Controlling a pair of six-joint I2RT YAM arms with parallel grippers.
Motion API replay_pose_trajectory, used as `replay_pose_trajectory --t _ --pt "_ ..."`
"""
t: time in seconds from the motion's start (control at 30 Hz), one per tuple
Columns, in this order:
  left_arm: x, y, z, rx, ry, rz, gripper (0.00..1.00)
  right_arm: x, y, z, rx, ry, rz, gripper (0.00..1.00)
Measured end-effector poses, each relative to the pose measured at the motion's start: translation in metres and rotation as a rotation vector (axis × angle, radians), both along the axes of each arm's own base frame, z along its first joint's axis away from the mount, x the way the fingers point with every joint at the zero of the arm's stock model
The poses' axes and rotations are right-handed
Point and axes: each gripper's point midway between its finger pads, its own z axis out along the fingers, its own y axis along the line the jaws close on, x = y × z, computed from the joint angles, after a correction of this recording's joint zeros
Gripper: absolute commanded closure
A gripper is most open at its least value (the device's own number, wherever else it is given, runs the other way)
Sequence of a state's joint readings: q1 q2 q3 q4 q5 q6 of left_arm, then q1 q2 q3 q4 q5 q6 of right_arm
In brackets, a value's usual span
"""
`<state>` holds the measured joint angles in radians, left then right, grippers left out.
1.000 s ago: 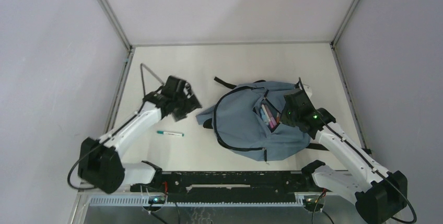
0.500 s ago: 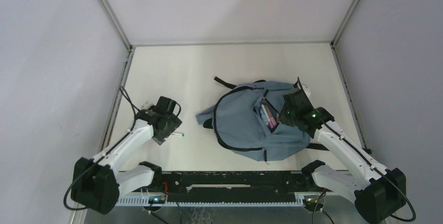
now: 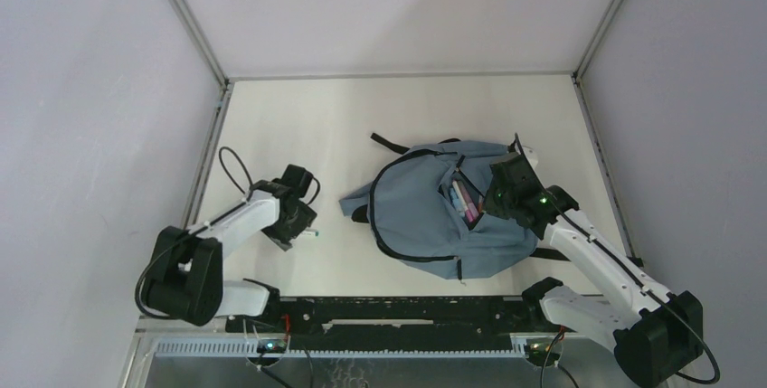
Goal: Pack the student bag
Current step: Pick up the stationery from the center of the board.
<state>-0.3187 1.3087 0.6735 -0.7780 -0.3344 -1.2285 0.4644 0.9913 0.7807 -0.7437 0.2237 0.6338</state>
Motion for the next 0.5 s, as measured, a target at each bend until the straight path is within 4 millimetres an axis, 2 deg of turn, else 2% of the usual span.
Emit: replay_pose_trajectory --t 0.1,0.2,0.3,0.4,0.5 --pt "0.0 -0.001 -0.008 0.002 0.034 0.015 0.33 0.0 0.0 0.0 -0.001 0.0 -0.001 1.0" --pt "0.009 -0.005 -0.008 -0.009 0.043 0.027 0.39 0.0 -0.001 0.0 -0.002 0.0 -0.002 1.0" --pt "0.014 -0.01 -0.009 -0.029 0.052 0.032 0.55 0.0 -0.001 0.0 -0.002 0.0 -0.002 1.0" --pt "0.016 -0.013 -0.009 -0.043 0.058 0.027 0.8 0.0 -0.001 0.0 -0.003 0.0 -0.002 1.0" --pt "0.016 -0.015 -0.009 -0.058 0.06 0.02 0.89 0.0 -0.001 0.0 -0.003 0.001 -0.002 1.0"
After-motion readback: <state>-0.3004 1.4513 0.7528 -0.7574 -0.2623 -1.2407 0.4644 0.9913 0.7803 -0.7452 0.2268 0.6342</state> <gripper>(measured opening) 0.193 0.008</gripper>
